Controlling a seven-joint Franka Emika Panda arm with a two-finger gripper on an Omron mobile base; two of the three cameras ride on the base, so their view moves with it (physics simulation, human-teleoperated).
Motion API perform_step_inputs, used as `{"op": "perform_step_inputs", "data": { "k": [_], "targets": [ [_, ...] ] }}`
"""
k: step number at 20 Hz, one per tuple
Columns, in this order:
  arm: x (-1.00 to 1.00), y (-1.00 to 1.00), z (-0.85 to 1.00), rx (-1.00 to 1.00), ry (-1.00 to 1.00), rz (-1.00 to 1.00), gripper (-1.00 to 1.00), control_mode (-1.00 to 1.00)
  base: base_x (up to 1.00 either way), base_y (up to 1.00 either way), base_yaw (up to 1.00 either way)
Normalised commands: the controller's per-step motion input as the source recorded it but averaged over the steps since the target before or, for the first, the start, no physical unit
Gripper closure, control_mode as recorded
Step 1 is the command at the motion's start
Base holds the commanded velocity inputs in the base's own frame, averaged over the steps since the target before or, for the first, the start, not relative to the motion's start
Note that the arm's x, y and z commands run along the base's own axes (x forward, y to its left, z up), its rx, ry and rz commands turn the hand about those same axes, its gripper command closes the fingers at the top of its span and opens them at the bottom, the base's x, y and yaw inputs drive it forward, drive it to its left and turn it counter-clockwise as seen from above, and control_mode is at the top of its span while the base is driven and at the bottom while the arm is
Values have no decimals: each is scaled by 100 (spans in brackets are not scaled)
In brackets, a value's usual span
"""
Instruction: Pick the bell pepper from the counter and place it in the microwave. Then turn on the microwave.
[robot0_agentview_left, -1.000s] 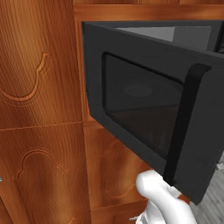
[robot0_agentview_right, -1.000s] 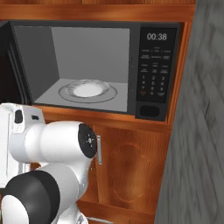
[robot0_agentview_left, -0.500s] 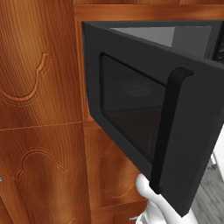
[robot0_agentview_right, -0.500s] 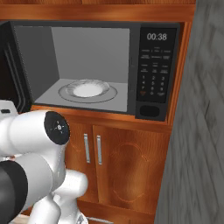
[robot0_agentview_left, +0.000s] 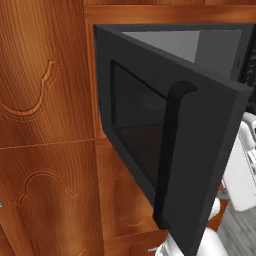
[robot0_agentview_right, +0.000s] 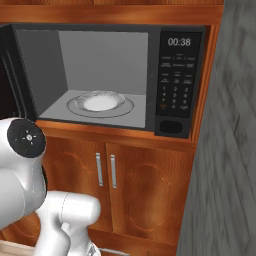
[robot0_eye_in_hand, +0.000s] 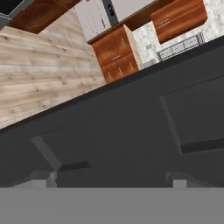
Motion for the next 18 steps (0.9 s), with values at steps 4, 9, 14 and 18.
{"op": "perform_step_inputs", "data": {
  "k": [4,9,14,18],
  "targets": [
    [0,32,0,-3,-11,-1,-100,-100,0,0,0],
    [0,28,0,-2,-11,-2,-100,-100,0,0,0],
    [2,26,0,-1,-12,-4,-100,-100,0,0,0],
    [10,24,-5,0,-8,-3,-100,-100,0,0,0]
  ]
}}
